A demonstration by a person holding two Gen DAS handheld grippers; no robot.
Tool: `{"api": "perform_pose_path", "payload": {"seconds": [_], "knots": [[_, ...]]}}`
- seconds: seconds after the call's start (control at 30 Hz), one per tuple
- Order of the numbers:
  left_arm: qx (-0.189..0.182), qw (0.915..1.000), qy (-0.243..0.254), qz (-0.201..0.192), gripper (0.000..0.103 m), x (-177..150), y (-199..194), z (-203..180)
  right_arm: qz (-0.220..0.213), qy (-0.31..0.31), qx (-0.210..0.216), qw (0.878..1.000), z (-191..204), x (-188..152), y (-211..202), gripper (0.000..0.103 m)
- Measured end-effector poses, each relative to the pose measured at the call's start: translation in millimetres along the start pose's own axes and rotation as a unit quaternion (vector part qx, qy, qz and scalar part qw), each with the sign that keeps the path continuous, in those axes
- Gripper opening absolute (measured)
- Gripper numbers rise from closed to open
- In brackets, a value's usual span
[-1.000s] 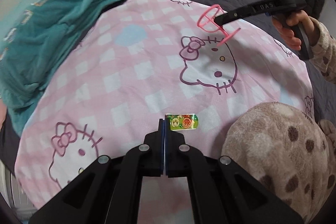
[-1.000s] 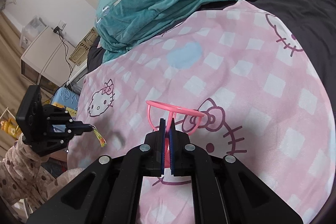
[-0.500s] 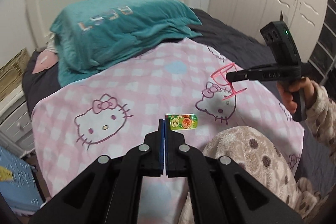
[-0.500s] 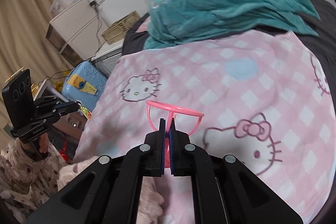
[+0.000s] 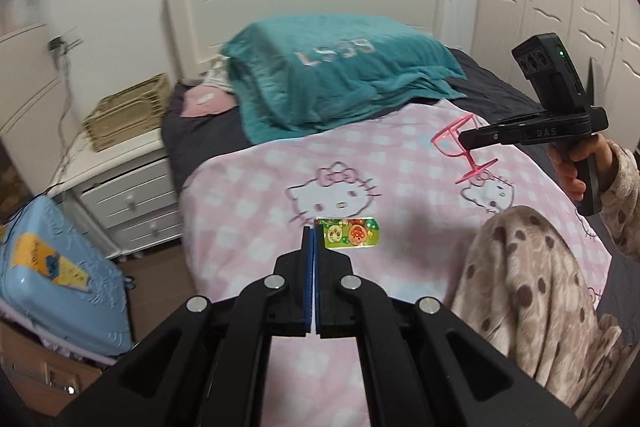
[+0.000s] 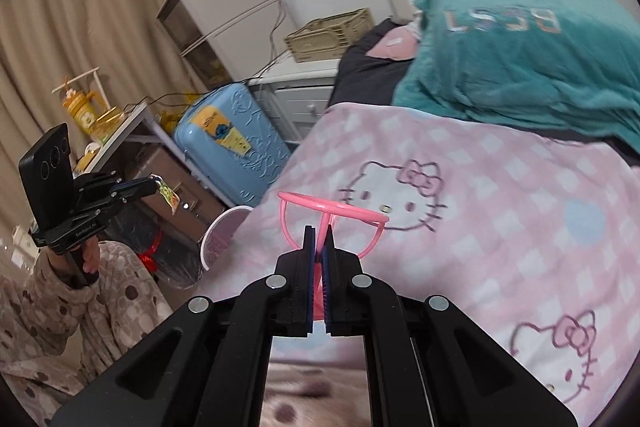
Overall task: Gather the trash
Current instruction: 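Carry the wrapper and pink stand in both tools over the trash bin, then open the left tool to drop the wrapper while the right tool drops the stand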
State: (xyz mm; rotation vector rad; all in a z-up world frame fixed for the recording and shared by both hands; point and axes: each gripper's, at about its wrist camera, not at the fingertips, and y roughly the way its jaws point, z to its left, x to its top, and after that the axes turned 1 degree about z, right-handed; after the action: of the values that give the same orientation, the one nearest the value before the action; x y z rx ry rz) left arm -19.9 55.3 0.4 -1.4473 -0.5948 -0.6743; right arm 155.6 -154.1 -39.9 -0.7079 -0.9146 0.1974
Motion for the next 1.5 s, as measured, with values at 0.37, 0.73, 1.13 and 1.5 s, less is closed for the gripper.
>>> {"api": "perform_pose_path", "payload": {"seconds": [0.37,0.73,1.13,1.5], "knots": [[0.07,0.9957,-0.059,-0.007,0.0,-68,-71,121,0.052,-0.066,0.04,0.996,100,44,96,0.003],[0.087,0.9907,-0.097,0.039,0.0,-161,-83,228,0.11,-0.125,0.09,0.982,198,60,222,0.003],[0.048,0.9865,-0.111,0.11,0.0,-254,-6,302,0.218,-0.264,0.116,0.932,292,37,379,0.003],[0.028,0.9766,-0.164,0.136,0.001,-303,64,342,0.265,-0.399,0.118,0.87,313,-8,481,0.003]]}}
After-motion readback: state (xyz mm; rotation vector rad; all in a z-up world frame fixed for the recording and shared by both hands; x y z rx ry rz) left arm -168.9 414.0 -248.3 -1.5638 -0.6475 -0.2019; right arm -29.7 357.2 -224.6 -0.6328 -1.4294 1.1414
